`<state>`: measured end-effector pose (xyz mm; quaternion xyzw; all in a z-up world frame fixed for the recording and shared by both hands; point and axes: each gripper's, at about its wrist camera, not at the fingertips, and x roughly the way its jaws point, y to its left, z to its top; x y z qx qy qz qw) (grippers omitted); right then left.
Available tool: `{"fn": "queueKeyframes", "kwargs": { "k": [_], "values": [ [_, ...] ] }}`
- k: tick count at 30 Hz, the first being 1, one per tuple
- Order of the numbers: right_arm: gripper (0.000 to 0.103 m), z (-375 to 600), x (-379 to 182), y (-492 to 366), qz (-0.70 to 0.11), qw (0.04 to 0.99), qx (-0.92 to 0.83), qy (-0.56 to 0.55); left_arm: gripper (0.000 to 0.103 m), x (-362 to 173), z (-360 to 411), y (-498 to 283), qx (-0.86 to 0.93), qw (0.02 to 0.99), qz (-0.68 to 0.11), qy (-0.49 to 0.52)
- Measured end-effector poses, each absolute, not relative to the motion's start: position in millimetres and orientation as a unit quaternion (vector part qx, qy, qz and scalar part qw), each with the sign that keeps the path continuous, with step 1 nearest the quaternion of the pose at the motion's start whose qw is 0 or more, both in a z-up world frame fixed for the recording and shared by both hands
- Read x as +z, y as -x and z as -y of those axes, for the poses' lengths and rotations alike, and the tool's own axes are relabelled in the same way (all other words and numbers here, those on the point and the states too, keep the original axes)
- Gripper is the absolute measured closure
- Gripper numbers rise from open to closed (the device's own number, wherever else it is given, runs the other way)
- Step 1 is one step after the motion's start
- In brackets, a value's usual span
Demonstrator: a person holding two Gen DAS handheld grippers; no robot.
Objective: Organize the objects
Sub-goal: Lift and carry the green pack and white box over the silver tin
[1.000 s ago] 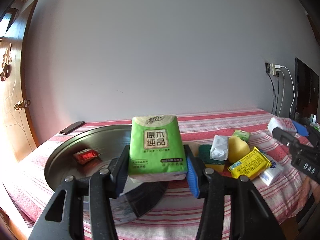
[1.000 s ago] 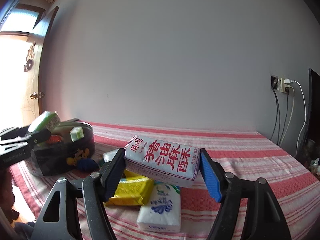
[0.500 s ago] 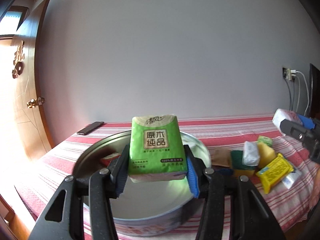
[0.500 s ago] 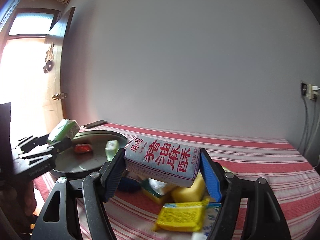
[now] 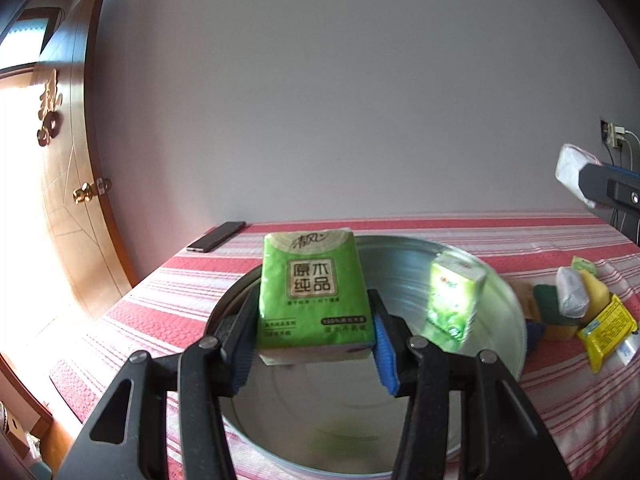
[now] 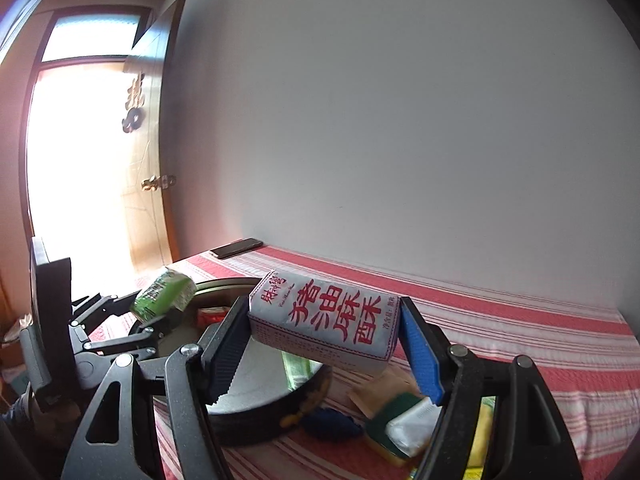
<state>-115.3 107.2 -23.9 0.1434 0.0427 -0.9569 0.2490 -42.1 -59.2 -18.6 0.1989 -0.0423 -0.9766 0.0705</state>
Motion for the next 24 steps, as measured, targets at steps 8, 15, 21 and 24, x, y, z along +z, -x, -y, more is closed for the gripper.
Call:
{"fn": "queueKeyframes", "kwargs": {
  "k": [8,15,21,24],
  "values": [
    [0.029,-70,-29,145,-0.033,0.275,-0.944,-0.181,0.053,-25,75,56,-0.972,0.068,0.035,-0.222],
    [0.029,-38,-33,162,-0.052,0.281,-0.938,-0.196,0.053,-30,84,64,-0.968,0.069,0.021,-0.238],
    [0.029,-21,-43,175,-0.069,0.283,-0.933,-0.213,0.053,-33,90,69,-0.966,0.071,0.018,-0.247],
    [0.029,-14,-51,182,-0.075,0.283,-0.93,-0.223,0.053,-35,92,73,-0.965,0.07,0.016,-0.254]
  ]
}}
